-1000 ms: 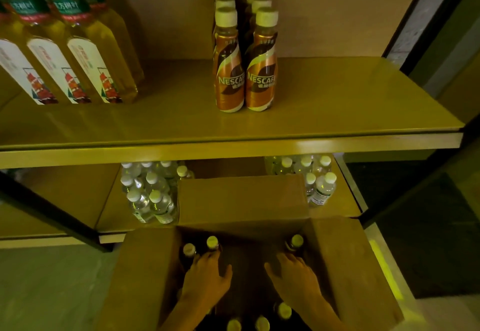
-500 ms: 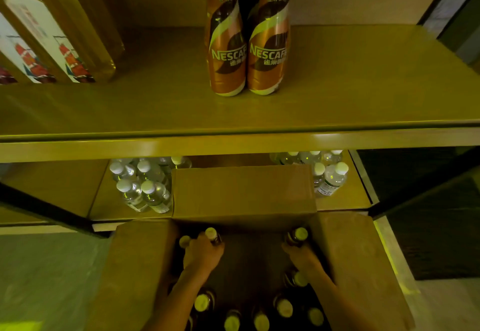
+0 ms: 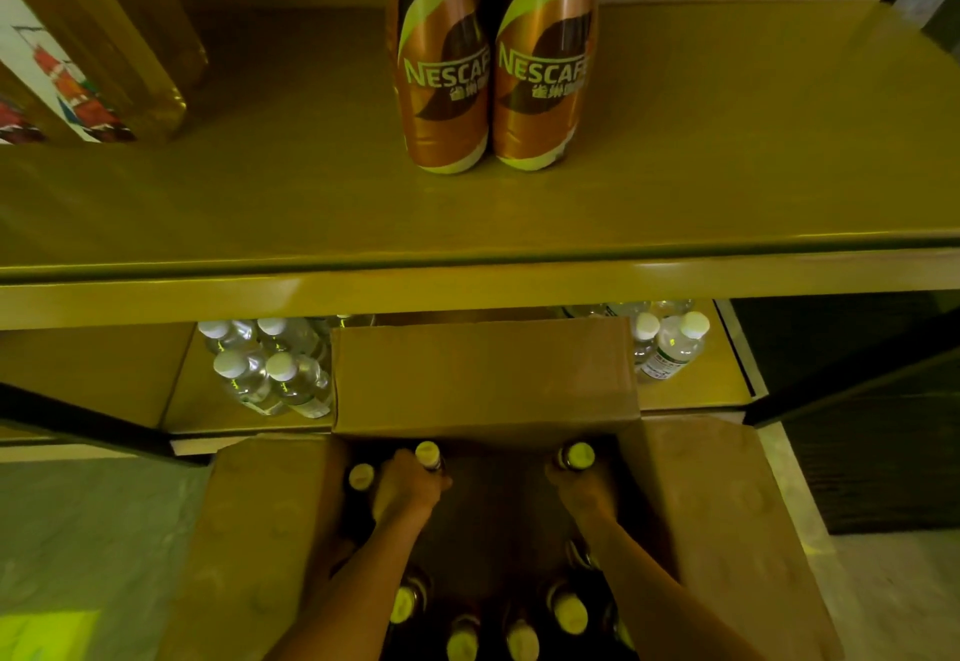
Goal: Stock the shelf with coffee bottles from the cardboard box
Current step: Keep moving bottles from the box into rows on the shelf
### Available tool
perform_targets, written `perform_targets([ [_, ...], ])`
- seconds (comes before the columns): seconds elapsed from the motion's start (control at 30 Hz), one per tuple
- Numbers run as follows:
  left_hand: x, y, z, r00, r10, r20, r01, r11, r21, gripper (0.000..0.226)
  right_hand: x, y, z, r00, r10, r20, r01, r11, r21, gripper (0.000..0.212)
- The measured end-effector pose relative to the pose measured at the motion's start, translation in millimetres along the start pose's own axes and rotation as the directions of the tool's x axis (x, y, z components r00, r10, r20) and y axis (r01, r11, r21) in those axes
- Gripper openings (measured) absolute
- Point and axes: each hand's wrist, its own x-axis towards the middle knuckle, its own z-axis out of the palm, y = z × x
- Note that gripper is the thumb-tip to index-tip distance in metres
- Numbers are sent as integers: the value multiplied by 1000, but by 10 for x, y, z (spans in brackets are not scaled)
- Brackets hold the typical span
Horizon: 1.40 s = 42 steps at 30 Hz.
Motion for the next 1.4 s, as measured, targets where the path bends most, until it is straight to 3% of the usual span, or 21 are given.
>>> perform_targets([
  [0.13, -77, 18, -35, 998, 48, -28, -47, 998, 37, 35, 66, -53, -29, 1000, 1, 29, -1, 1000, -9, 40],
  [0.3, -341, 85, -163, 986, 135, -102, -124, 986, 107, 43, -118, -115, -259, 989, -108, 102, 109, 994, 1, 18],
  [0.53, -975, 243, -564, 933, 327, -149, -343, 934, -96, 31, -921, -414, -687, 917, -381, 114, 377, 924, 59, 34],
  [0.83, -2109, 566, -1348, 774, 590, -228, -633, 707, -315, 24, -2211, -1050, -1364, 737, -676, 19, 676, 737, 25, 25],
  [0.97, -2481, 773, -1725, 678, 675, -290, -724, 548, -418, 33, -2644, -1340, -1631, 612, -787, -78, 785, 593, 178, 43],
  [1.13, -2770, 1112, -2106, 579, 696, -424, -800, 385, -460, 33, -3049, -1789, -1935, 459, -872, -170, 872, 406, 272, 45],
  [1.3, -2815, 1430, -2359, 519, 690, -504, -839, 297, -456, 38, -3132, -2195, -2055, 393, -901, -185, 895, 328, 303, 28],
  [1.4, -2745, 1597, -2421, 516, 682, -518, -839, 283, -464, 34, -3056, -2427, -2041, 405, -896, -184, 893, 344, 289, 25],
])
